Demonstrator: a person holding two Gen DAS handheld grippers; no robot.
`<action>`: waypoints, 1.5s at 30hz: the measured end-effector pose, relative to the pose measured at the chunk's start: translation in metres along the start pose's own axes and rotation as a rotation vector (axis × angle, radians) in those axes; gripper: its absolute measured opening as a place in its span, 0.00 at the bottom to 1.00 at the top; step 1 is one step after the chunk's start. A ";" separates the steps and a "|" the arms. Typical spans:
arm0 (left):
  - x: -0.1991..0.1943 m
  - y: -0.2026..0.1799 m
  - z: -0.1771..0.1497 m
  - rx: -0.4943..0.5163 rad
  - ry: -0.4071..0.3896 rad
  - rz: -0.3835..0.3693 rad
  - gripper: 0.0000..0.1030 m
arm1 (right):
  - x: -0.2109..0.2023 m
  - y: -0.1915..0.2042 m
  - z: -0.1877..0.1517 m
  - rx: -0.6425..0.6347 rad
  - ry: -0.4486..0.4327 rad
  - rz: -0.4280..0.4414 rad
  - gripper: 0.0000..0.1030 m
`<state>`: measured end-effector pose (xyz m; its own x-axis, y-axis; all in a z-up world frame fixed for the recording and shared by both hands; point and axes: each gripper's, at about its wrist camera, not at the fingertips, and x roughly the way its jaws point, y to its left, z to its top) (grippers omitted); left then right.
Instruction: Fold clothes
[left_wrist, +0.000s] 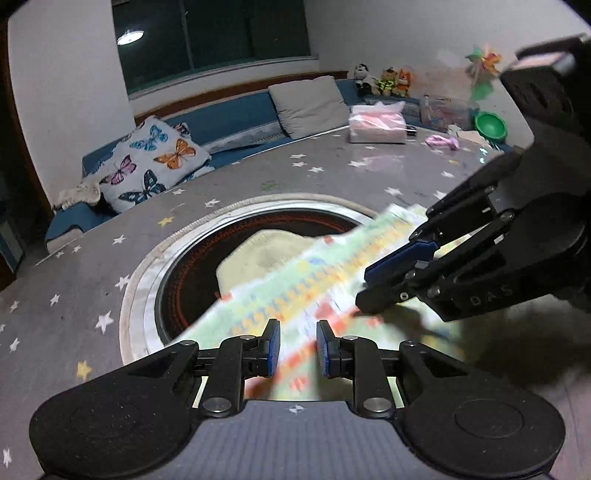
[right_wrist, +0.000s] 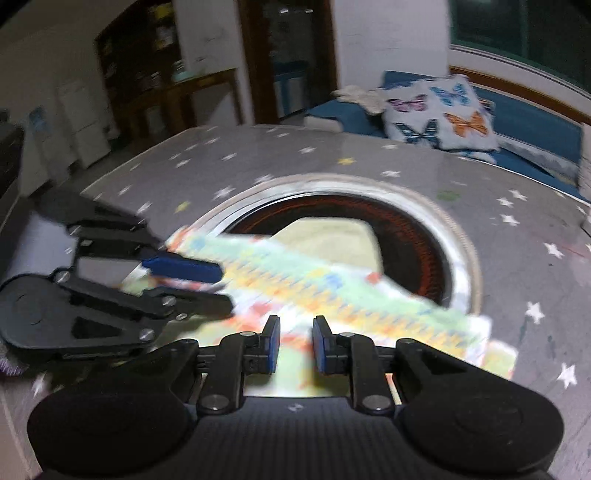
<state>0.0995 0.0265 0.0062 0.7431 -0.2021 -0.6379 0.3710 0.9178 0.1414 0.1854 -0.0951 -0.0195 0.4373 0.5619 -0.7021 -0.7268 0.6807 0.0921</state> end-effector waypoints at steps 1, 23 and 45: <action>-0.004 -0.003 -0.006 0.003 -0.001 -0.001 0.24 | -0.001 0.007 -0.005 -0.017 0.005 0.004 0.20; -0.053 0.001 -0.068 -0.195 -0.060 0.106 0.24 | -0.061 -0.007 -0.065 0.076 -0.049 -0.073 0.22; -0.062 0.017 -0.069 -0.264 -0.050 0.081 0.24 | -0.042 -0.067 -0.046 0.247 -0.072 -0.172 0.23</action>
<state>0.0211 0.0787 -0.0039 0.7932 -0.1351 -0.5938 0.1561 0.9876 -0.0161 0.1920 -0.1856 -0.0287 0.5853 0.4546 -0.6714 -0.4921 0.8573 0.1515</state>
